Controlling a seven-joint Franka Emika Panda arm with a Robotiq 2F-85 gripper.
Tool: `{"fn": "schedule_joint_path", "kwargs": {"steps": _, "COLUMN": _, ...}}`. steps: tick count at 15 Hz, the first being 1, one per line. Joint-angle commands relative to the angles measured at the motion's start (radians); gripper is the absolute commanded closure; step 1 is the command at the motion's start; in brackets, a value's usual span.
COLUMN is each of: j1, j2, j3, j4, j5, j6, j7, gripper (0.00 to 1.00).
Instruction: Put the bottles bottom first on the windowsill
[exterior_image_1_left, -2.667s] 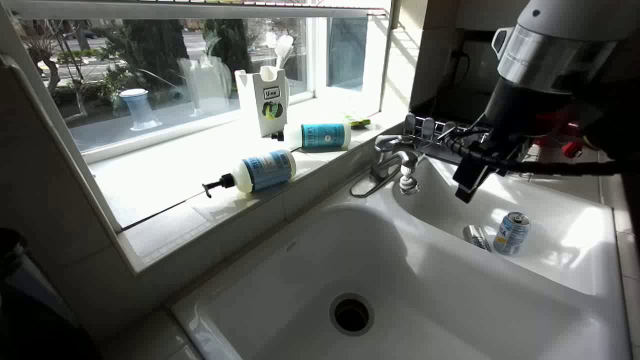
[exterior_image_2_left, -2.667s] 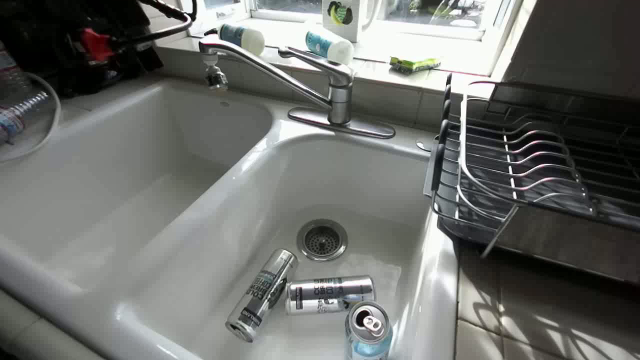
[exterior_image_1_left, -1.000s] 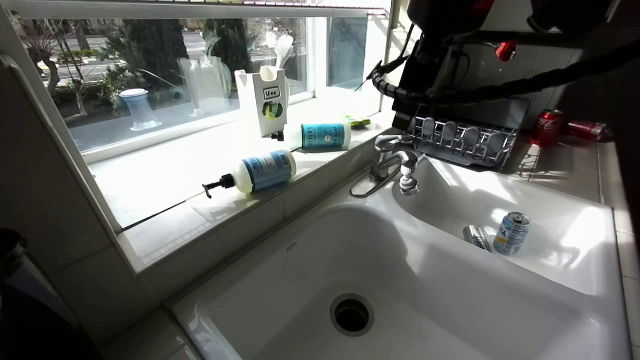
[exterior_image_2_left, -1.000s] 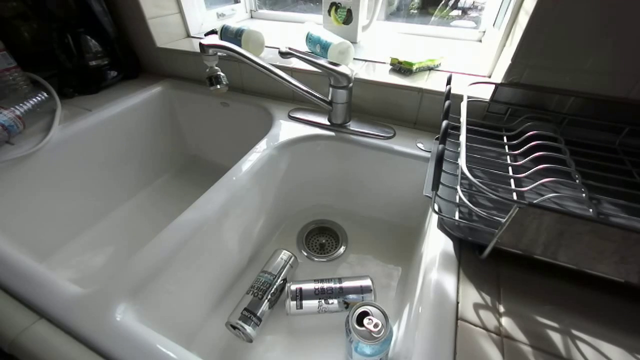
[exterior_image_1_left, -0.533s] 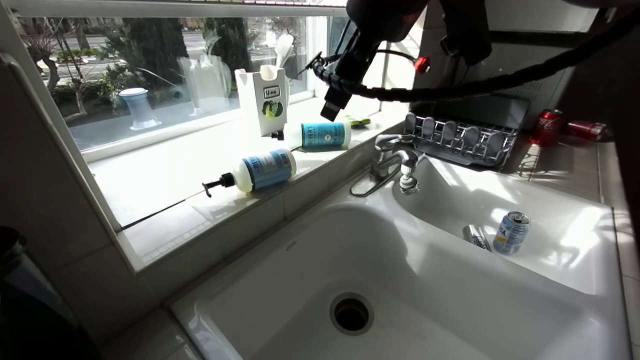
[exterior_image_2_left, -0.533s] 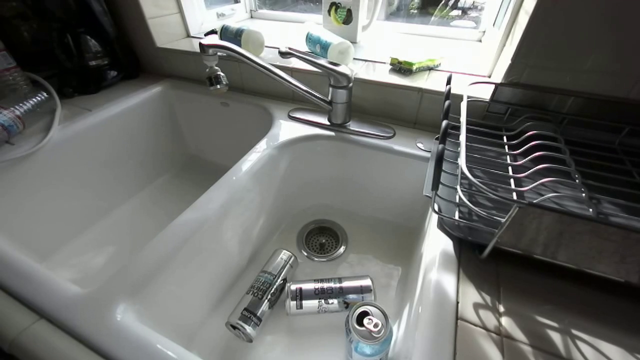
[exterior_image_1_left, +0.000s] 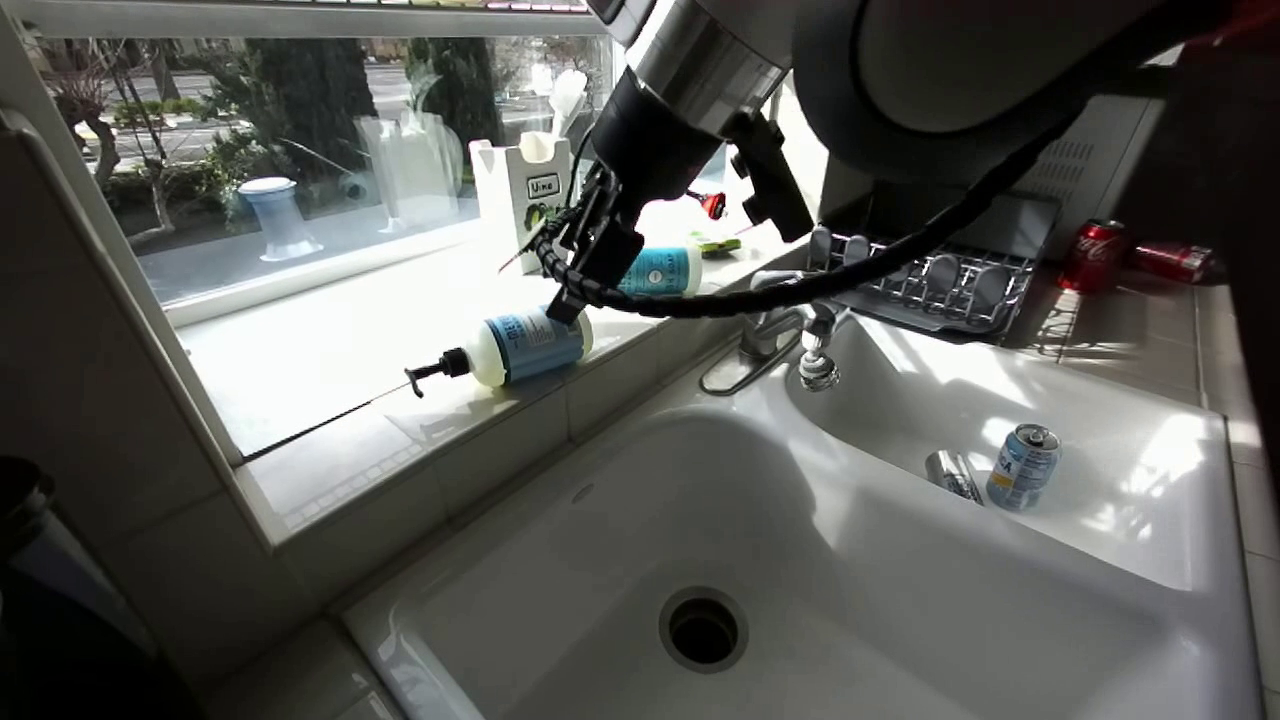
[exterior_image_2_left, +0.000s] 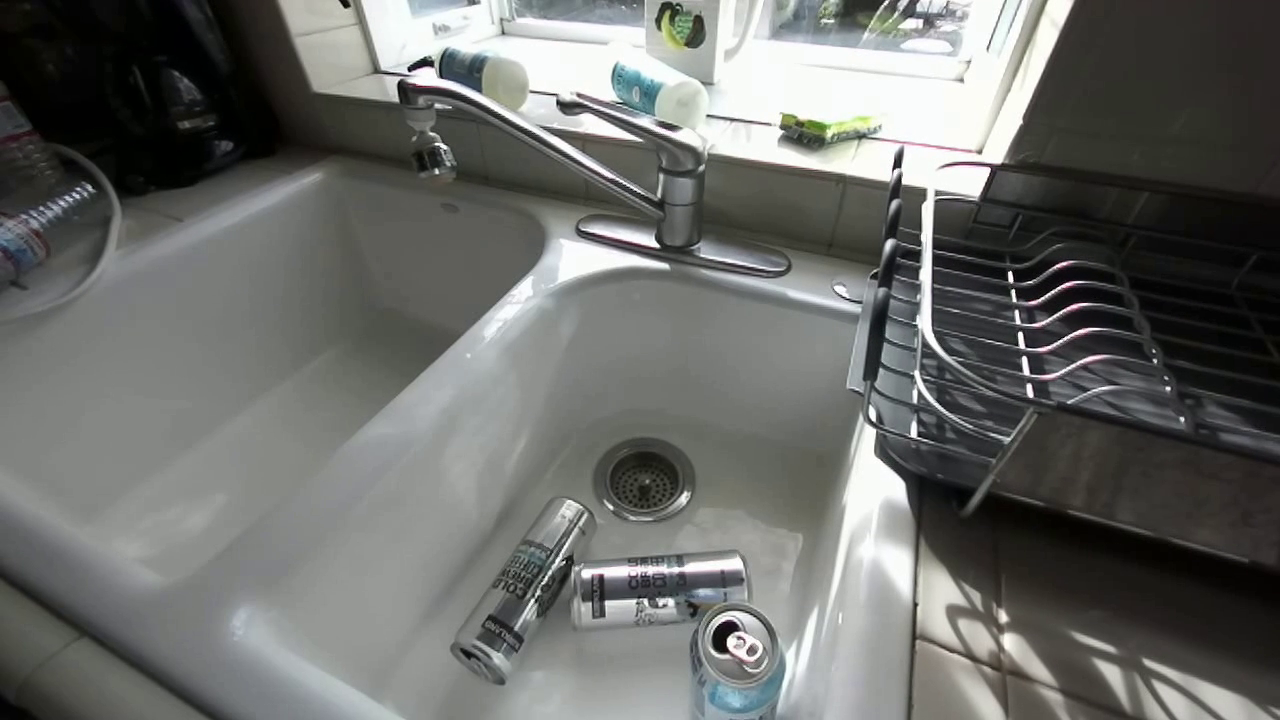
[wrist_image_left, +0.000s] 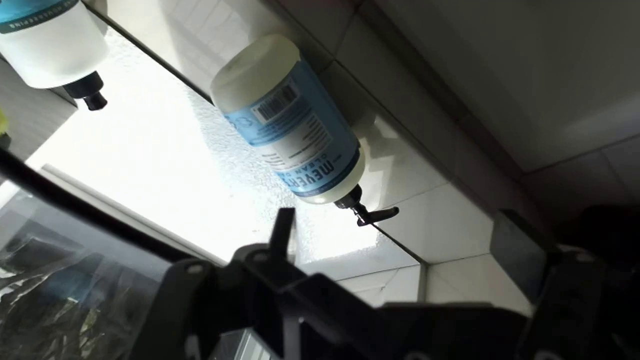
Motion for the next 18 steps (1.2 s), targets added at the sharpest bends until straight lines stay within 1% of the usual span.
{"fn": "schedule_joint_path", "kwargs": {"steps": 1, "j1": 0.009, "j2": 0.02, "j3": -0.002, "j4": 0.011, "j5": 0.04, "j6": -0.001, "j7": -0.046, "gripper": 0.0}}
{"fn": "schedule_joint_path", "kwargs": {"steps": 3, "j1": 0.011, "j2": 0.043, "j3": 0.004, "j4": 0.029, "j5": 0.066, "j6": -0.001, "j7": -0.079, "gripper": 0.0}}
{"fn": "schedule_joint_path", "kwargs": {"steps": 7, "j1": 0.01, "j2": 0.049, "j3": 0.003, "j4": 0.041, "j5": 0.074, "j6": -0.003, "j7": -0.085, "gripper": 0.0}}
{"fn": "schedule_joint_path", "kwargs": {"steps": 9, "j1": -0.005, "j2": 0.069, "j3": -0.024, "j4": 0.056, "j5": 0.0, "j6": -0.017, "j7": -0.099, "gripper": 0.0}}
{"fn": "schedule_joint_path", "kwargs": {"steps": 12, "j1": -0.034, "j2": 0.111, "j3": -0.039, "j4": 0.097, "j5": 0.011, "j6": -0.046, "j7": -0.176, "gripper": 0.0}}
{"fn": "schedule_joint_path", "kwargs": {"steps": 14, "j1": -0.051, "j2": 0.139, "j3": -0.034, "j4": 0.128, "j5": 0.04, "j6": -0.065, "j7": -0.241, "gripper": 0.0}}
{"fn": "schedule_joint_path", "kwargs": {"steps": 18, "j1": -0.071, "j2": 0.189, "j3": -0.017, "j4": 0.194, "j5": 0.07, "j6": -0.147, "j7": -0.363, "gripper": 0.0}}
